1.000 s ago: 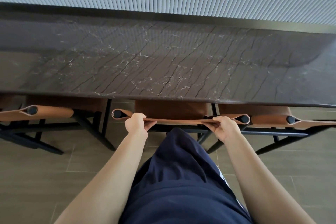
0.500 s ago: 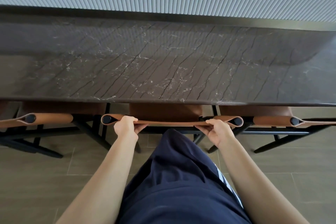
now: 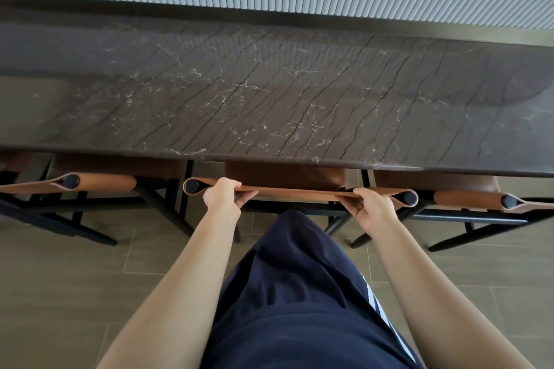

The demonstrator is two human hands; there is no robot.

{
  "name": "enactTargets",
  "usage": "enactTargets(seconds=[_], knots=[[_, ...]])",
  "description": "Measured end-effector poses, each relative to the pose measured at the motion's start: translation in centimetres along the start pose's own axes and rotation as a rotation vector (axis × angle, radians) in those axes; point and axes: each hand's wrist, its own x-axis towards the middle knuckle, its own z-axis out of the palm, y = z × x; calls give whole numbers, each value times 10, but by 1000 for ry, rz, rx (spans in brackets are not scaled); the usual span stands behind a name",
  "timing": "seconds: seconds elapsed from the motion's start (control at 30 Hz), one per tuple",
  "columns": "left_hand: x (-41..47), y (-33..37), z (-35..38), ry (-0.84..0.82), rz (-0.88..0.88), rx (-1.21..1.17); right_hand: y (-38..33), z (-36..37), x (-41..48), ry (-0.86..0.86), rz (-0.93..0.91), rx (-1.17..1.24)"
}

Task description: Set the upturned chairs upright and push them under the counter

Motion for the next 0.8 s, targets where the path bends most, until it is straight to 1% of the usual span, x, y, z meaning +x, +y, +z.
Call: enactTargets(seconds=[0.07, 0.17, 0.3, 0.4, 0.57, 0.8], knots=[[-3, 0, -6, -51, 0, 16, -1, 1, -2, 15, 11, -15], [-11, 3, -15, -173, -27, 44, -3, 0, -9, 5, 33, -45], [-24, 3, -24, -302, -28, 84, -5, -7, -22, -125, 82, -143], [-34, -6, -33, -331, 31, 57, 2, -18, -29, -227, 103, -160], [-57, -32, -54, -345, 182, 38, 9, -38, -50, -363, 72, -220], [-110, -86, -90, -336, 276, 6, 13, -75, -93, -501, -24, -353]])
